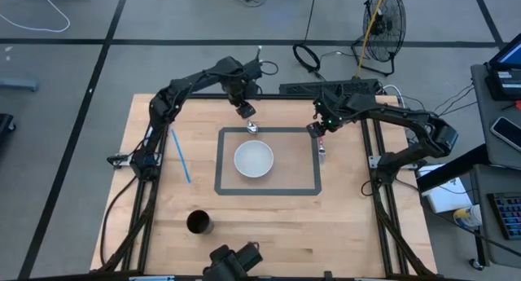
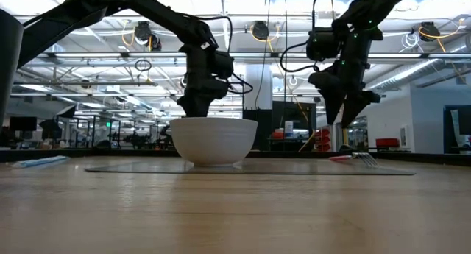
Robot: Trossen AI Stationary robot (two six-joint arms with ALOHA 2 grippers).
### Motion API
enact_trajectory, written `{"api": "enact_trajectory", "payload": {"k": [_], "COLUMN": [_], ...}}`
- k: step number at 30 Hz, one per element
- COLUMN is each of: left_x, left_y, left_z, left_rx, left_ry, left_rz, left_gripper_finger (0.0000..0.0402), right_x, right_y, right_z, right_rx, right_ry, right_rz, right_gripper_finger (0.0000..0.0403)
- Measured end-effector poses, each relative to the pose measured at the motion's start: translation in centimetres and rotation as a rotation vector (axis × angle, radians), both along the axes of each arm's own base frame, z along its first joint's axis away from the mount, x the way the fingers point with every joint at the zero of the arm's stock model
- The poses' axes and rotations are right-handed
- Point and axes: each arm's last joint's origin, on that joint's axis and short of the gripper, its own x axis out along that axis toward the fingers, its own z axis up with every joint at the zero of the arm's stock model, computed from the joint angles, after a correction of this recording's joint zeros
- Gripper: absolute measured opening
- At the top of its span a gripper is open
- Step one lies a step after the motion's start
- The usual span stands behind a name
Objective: Pick & Place Utensil
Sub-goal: Put the yellow spoon into the bowl on the table mat
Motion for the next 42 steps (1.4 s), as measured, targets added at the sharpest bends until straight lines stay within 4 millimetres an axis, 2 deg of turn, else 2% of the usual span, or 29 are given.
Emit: {"api": "enact_trajectory", "payload": {"k": [7, 12, 20, 27, 30, 34, 39, 42], "left_x": [-0.2, -0.2, 1.9, 2.5, 2.5, 2.4, 1.1, 0.1], "left_y": [-0.1, -1.5, -4.1, -4.1, -3.3, -1.8, 0.6, 1.6], "left_z": [0.1, 0.1, 0.1, 0.0, 0.0, 0.1, -0.6, -0.7], "left_rx": [-0.155, -0.191, -0.122, -0.019, 0.006, 0.02, 0.001, 0.027], "left_ry": [-0.124, -0.092, -0.103, -0.081, -0.113, -0.165, -0.105, -0.036], "left_rz": [-0.099, -0.314, -0.55, -0.609, -0.555, -0.387, 0.142, 0.398], "left_gripper_finger": [0.0225, 0.0225, 0.0225, 0.0225, 0.0225, 0.0225, 0.0225, 0.0225], "right_x": [0.0, 0.0, -0.4, -0.7, -0.9, -1.0, -1.0, -1.0], "right_y": [0.0, 0.3, 0.5, 0.8, 0.9, 1.0, 1.0, 0.9], "right_z": [0.3, 0.7, 1.7, 2.4, 2.7, 3.0, 3.1, 3.1], "right_rx": [-0.006, -0.002, -0.029, -0.052, -0.062, -0.074, -0.08, -0.084], "right_ry": [-0.024, -0.05, -0.092, -0.121, -0.129, -0.136, -0.142, -0.146], "right_rz": [-0.015, -0.011, -0.01, -0.006, 0.005, 0.018, 0.022, 0.022], "right_gripper_finger": [0.021, 0.021, 0.021, 0.021, 0.021, 0.021, 0.021, 0.021]}}
